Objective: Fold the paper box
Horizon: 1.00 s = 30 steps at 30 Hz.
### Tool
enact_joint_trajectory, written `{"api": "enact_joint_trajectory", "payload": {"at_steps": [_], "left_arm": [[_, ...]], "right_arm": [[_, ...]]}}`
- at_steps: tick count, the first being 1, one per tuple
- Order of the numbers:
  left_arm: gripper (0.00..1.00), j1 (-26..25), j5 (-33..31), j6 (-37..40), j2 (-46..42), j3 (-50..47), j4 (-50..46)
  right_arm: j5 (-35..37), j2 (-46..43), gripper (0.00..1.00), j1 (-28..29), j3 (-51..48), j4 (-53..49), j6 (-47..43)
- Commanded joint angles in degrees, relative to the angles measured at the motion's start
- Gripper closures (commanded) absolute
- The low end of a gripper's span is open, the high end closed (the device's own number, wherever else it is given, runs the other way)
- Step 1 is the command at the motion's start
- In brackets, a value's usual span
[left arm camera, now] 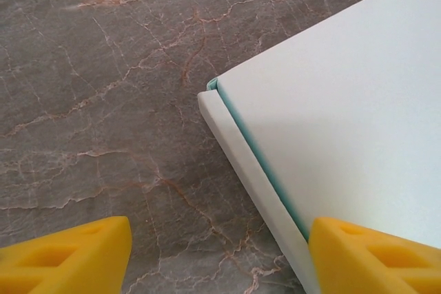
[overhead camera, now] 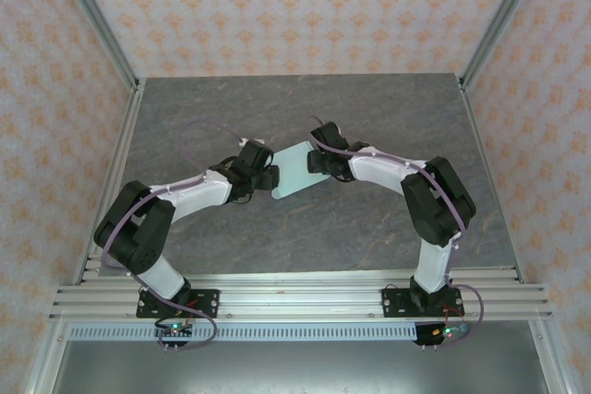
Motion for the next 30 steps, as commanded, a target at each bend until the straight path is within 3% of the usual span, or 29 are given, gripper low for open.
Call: {"api": "enact_joint_trajectory", "payload": {"at_steps": [1, 6, 16, 21, 25, 30], "left_arm": [[0.29, -0.59, -1.82, 1.21, -4.60, 0.99, -0.38], [0.28, 0.87, -0.30, 3.53, -3.59, 4.88, -2.68], [0.28, 5.50, 8.23, 9.87, 4.05, 15.46, -11.29], [0.28, 6.65, 9.45, 10.65, 5.54, 18.32, -13.87], [0.28, 6.62, 9.49, 11.63, 6.95, 19.91, -15.53], [0.28, 7.16, 12.04, 14.65, 12.78, 26.31, -19.08]], "right_arm": [[-0.14, -2.30, 0.40, 0.35, 2.44, -4.38, -2.12], [-0.21, -7.52, 0.39, 0.70, 1.46, -4.97, -2.60], [-2.44, -20.44, 0.39, 0.92, -13.10, -4.30, -6.50], [-7.17, -20.93, 0.40, 0.89, -14.92, -5.33, -7.83], [-14.27, -20.57, 0.41, 1.81, -17.34, -1.26, -4.76], [-20.23, -18.55, 0.41, 3.33, -19.38, 7.71, 8.47]]}}
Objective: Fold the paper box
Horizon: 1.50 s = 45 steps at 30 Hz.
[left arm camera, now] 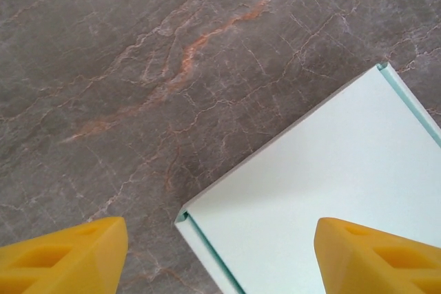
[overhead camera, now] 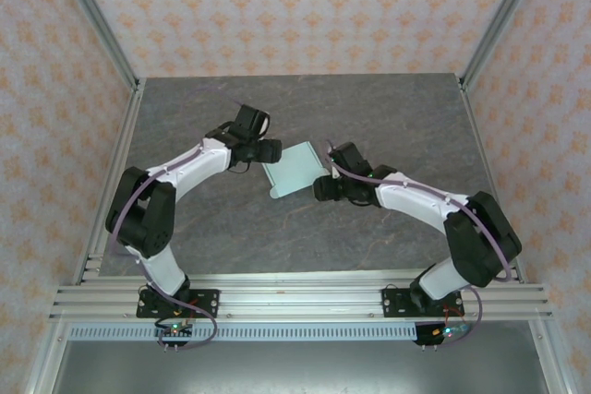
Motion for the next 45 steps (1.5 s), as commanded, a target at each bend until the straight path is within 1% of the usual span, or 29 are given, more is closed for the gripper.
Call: {"api": "enact_joint_trajectory", "payload": {"at_steps": [1, 4, 5, 11, 14, 16, 19, 23, 28, 31, 35, 39, 45], "left_arm": [[0.28, 0.84, 3.25, 3.54, 4.33, 4.98, -4.38], [0.28, 1.64, 7.03, 4.85, 7.62, 9.30, -5.69], [0.28, 1.96, 8.61, 5.14, 10.17, 10.78, -6.00], [0.28, 3.14, 17.22, 6.06, 15.95, 17.25, -9.39], [0.28, 3.38, 20.89, 6.23, 16.36, 17.26, -9.85], [0.28, 3.56, 22.14, 6.23, 16.06, 16.82, -10.11], [0.28, 3.60, 23.38, 5.42, 14.69, 14.64, -9.27], [0.28, 3.69, 26.34, 3.17, 11.78, 10.15, -5.89], [0.28, 3.69, 28.00, 0.92, 9.63, 6.21, -3.00], [0.28, 3.78, 26.18, 0.81, 9.83, 6.07, -3.05], [0.28, 4.43, 25.06, -0.13, 10.26, 6.53, -2.19], [0.30, 4.84, 24.97, -0.32, 11.43, 7.33, -2.39], [0.39, 5.06, 25.30, -0.82, 12.98, 6.11, -1.48]], "right_arm": [[-5.29, 1.30, 0.41, 0.68, -1.40, 8.96, 10.69], [-6.87, 2.42, 0.41, 0.64, -3.48, 16.00, 16.45], [-7.22, 3.13, 0.41, 0.67, -3.62, 17.37, 17.55], [-8.98, 8.72, 0.41, 0.07, -2.41, 21.50, 20.87], [-10.38, 10.05, 0.41, -1.70, -2.43, 24.28, 22.12], [-11.22, 10.81, 0.41, -3.08, -2.15, 25.05, 22.37], [-12.63, 11.57, 0.42, -5.14, -1.23, 25.27, 22.15], [-14.27, 11.65, 0.41, -8.22, -0.39, 24.86, 21.27], [-15.61, 11.46, 0.42, -11.44, -0.22, 24.16, 20.22], [-16.41, 11.13, 0.42, -11.85, -0.26, 23.53, 19.73], [-18.25, 11.15, 0.43, -11.81, -2.10, 26.23, 22.15], [-19.67, 11.53, 0.47, -11.57, -4.33, 30.72, 25.19], [-20.59, 12.64, 0.57, -11.02, -6.93, 36.60, 29.12]]}}
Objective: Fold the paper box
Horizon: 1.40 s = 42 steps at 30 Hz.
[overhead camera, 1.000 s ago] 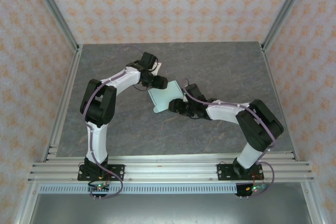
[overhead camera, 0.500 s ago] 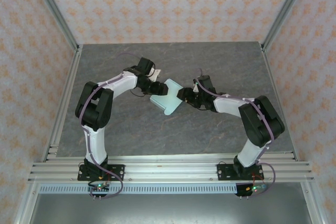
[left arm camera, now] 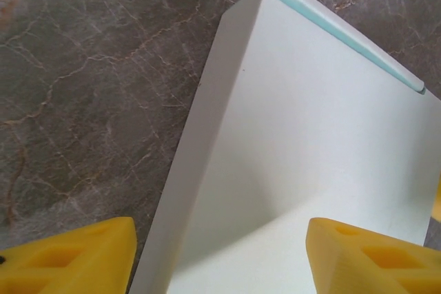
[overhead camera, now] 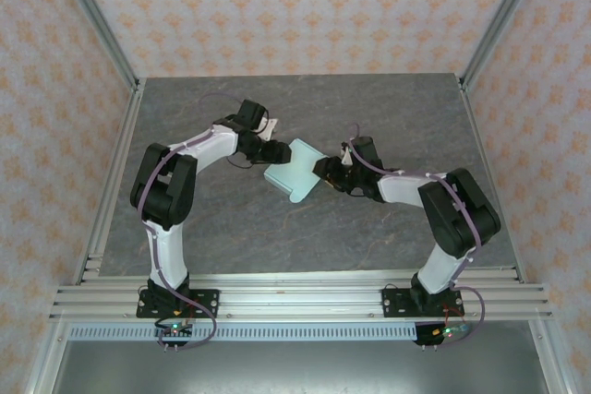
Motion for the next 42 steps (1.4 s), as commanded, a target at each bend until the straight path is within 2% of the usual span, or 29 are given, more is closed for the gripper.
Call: {"api": "enact_joint_trajectory", "payload": {"at_steps": [1, 4, 10, 14, 25, 42], "left_arm": [[0.40, 0.34, -0.10, -0.90, 1.06, -0.68, 1.57], [0.45, 0.35, -0.19, -1.28, 1.25, -1.74, 2.25], [0.50, 0.44, -0.56, -1.74, 1.51, -3.84, 3.21], [0.49, 0.44, 0.38, -2.44, 1.25, -5.04, 4.26], [0.46, 0.44, 6.12, -5.05, 0.72, -6.91, 7.30], [0.43, -2.23, 9.55, -4.91, 0.80, -6.27, 8.41]], "right_arm": [[-1.29, 1.30, 0.59, 0.79, -1.55, 6.03, 3.22], [-1.22, 1.84, 0.63, 1.10, -2.42, 8.03, 4.41], [-0.49, 1.62, 0.74, 1.15, -3.25, 10.61, 5.60], [-0.95, 0.79, 0.82, 1.14, -3.60, 12.70, 6.66], [-0.45, -5.89, 0.94, 1.24, -6.15, 18.65, 9.96], [5.70, -12.14, 0.95, 3.69, -1.45, 6.52, 8.96]]}}
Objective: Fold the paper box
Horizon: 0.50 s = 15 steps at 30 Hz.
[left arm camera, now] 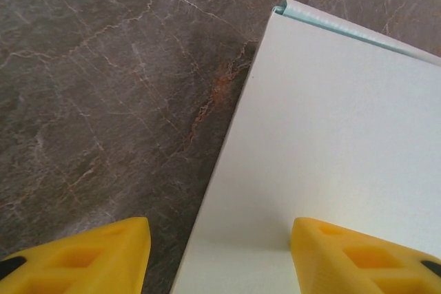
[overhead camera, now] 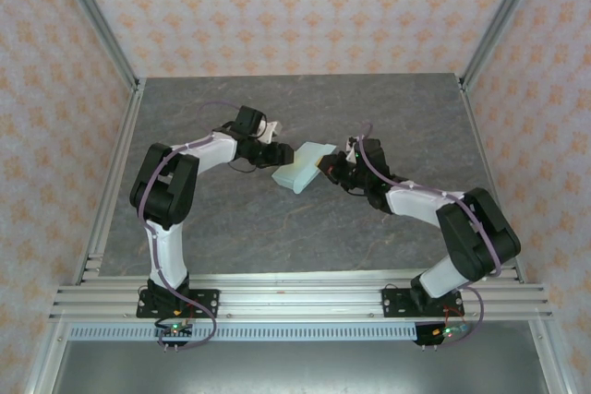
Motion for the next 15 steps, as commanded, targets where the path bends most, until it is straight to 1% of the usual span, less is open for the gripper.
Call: {"api": "enact_joint_trajectory", "payload": {"at_steps": [1, 7, 10, 15], "left_arm": [[0.42, -2.47, 0.89, 0.61, 0.74, -0.46, -2.46], [0.42, -3.30, 0.98, 1.03, 1.25, 0.77, -3.01], [0.41, -3.69, 0.89, 1.10, 1.62, 1.23, -3.05], [0.41, -3.88, -2.14, 0.18, 0.73, 0.56, -1.96]], "right_arm": [[1.77, -1.56, 0.95, 1.37, 2.98, 0.00, -1.62], [4.38, -1.42, 0.95, 2.03, 5.24, -3.44, -0.09], [6.64, -1.29, 0.94, 2.85, 7.12, -7.26, 0.36], [10.03, -0.12, 0.94, 3.75, 8.29, -10.76, 0.94]]}}
